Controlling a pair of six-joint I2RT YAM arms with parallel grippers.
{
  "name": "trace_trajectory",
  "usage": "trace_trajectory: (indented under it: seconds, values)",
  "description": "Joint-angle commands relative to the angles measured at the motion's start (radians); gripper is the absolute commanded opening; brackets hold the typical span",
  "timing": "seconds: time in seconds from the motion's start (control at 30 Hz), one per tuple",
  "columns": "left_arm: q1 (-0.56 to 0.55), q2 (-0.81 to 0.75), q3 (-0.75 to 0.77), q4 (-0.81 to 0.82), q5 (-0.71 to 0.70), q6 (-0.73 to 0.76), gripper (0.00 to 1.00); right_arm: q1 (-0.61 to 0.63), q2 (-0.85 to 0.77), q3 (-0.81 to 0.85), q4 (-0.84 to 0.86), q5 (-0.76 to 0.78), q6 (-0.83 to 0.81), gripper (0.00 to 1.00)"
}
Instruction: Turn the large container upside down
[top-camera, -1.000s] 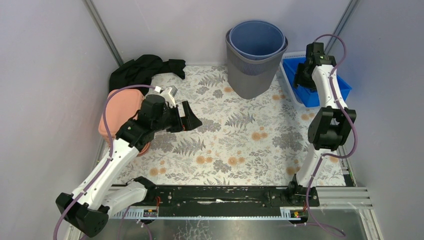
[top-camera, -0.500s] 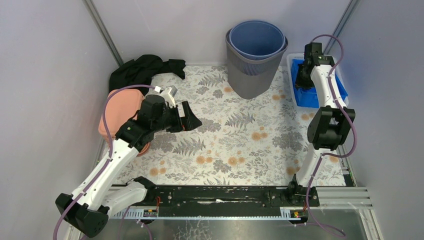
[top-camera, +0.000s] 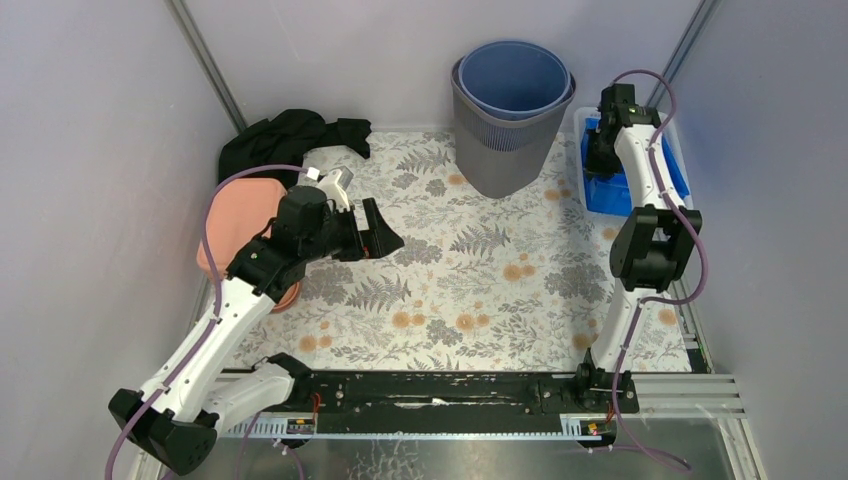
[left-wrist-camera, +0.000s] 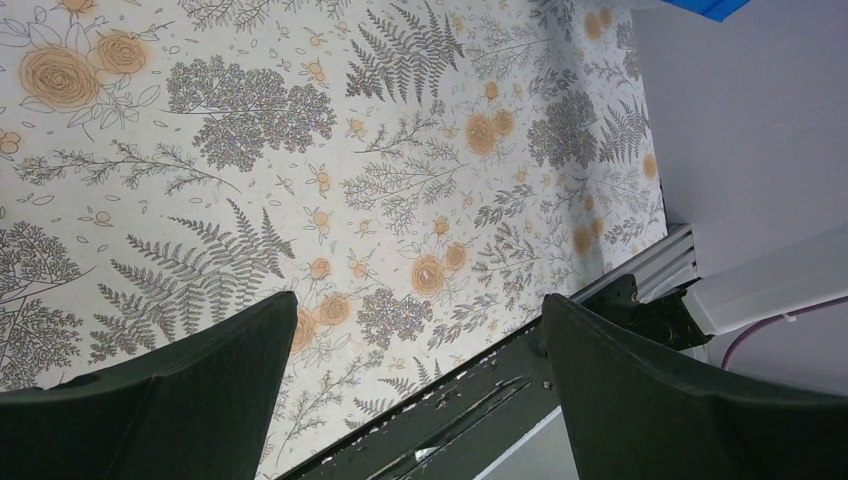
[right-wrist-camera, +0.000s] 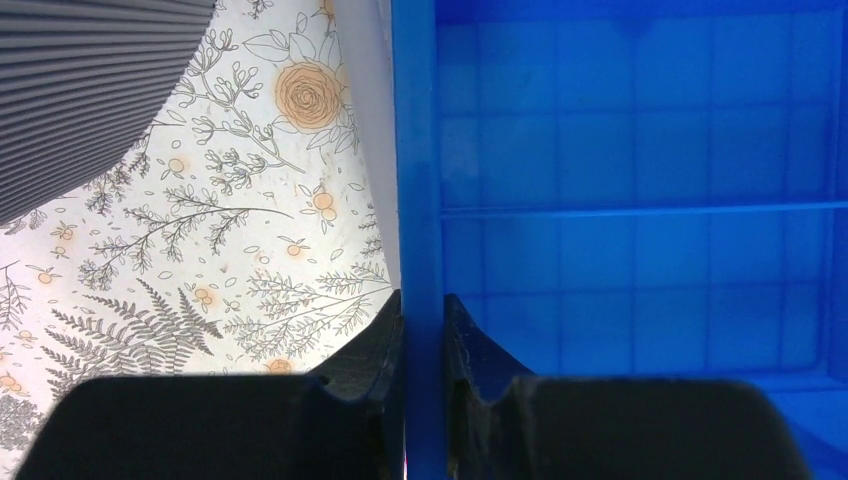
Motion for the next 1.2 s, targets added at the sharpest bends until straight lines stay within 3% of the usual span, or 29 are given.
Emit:
trace_trajectory:
  seconds: [0.0, 0.17, 0.47, 0.9, 1.17]
  values:
    - [-0.006, -0.012, 0.033, 0.006, 0.007, 0.021, 1.0, -0.017, 0.049, 0.061, -0.095, 0.046, 0.055, 0.0]
    - [-0.007, -0.013, 0.036, 0.006, 0.008, 0.015, 1.0, -0.017, 0.025, 0.14, -0.107, 0.032, 0.061, 0.0]
    - [-0.007, -0.037, 0.036, -0.002, 0.003, 0.011, 1.0, -0.017, -0.115, 0.132, -0.065, -0.046, 0.085, 0.0]
    - [-0.007, -0.063, 0.018, -0.001, 0.004, 0.001, 1.0, -0.014, -0.4, -0.002, 0.02, -0.115, 0.119, 0.0]
    - [-0.007, -0.085, 0.0, -0.002, 0.006, -0.005, 1.0, -0.014, -0.596, -0.204, 0.121, -0.29, 0.19, 0.0]
